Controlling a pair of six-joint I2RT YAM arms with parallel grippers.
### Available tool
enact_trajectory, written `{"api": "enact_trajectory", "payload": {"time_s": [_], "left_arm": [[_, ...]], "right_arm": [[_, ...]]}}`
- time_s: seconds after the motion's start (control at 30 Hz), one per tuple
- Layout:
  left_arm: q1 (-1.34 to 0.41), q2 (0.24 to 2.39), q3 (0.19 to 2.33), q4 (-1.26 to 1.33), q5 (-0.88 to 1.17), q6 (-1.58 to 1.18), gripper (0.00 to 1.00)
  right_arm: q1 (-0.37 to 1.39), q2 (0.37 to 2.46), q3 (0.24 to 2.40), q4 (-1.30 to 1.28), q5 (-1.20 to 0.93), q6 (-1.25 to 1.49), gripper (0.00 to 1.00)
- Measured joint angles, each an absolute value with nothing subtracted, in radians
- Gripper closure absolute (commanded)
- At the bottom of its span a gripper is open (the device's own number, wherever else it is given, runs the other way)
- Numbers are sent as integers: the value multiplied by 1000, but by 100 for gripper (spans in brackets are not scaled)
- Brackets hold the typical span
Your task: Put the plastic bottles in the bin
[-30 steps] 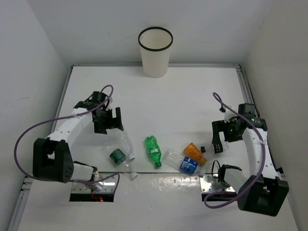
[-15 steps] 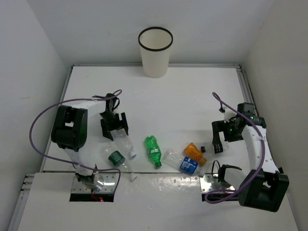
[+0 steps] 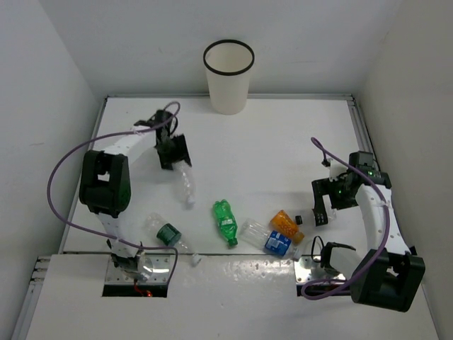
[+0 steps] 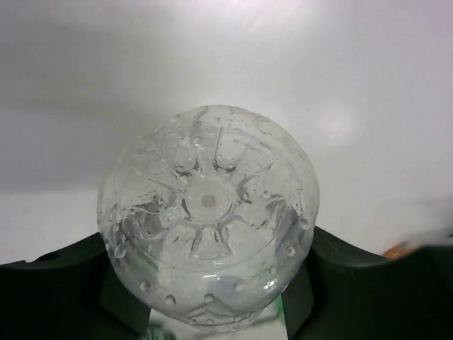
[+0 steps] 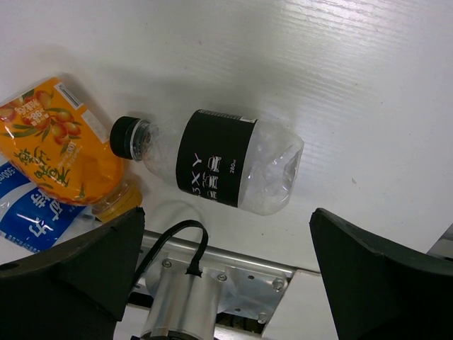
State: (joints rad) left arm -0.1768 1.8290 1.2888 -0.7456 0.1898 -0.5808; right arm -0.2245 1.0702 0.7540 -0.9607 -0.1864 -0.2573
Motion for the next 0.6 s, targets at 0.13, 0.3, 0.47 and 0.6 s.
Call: {"api": "enact_trajectory", "payload": {"time_s": [0.13, 0.3, 0.47, 0.6], "left_arm": [[-174, 1817, 1579, -569, 218, -511, 100], [-162, 1821, 1880, -97, 355, -416, 100], [-191, 1915, 2051, 355, 361, -341, 100], [-251, 2101, 2209, 520, 326, -250, 100]], "right_arm": [[-224, 1075, 755, -968, -187, -264, 2], [-224, 1129, 803, -987, -200, -263, 2], [-224, 1164, 878, -992, -244, -262, 3], [-224, 1168, 905, -991, -288, -259, 3]]}}
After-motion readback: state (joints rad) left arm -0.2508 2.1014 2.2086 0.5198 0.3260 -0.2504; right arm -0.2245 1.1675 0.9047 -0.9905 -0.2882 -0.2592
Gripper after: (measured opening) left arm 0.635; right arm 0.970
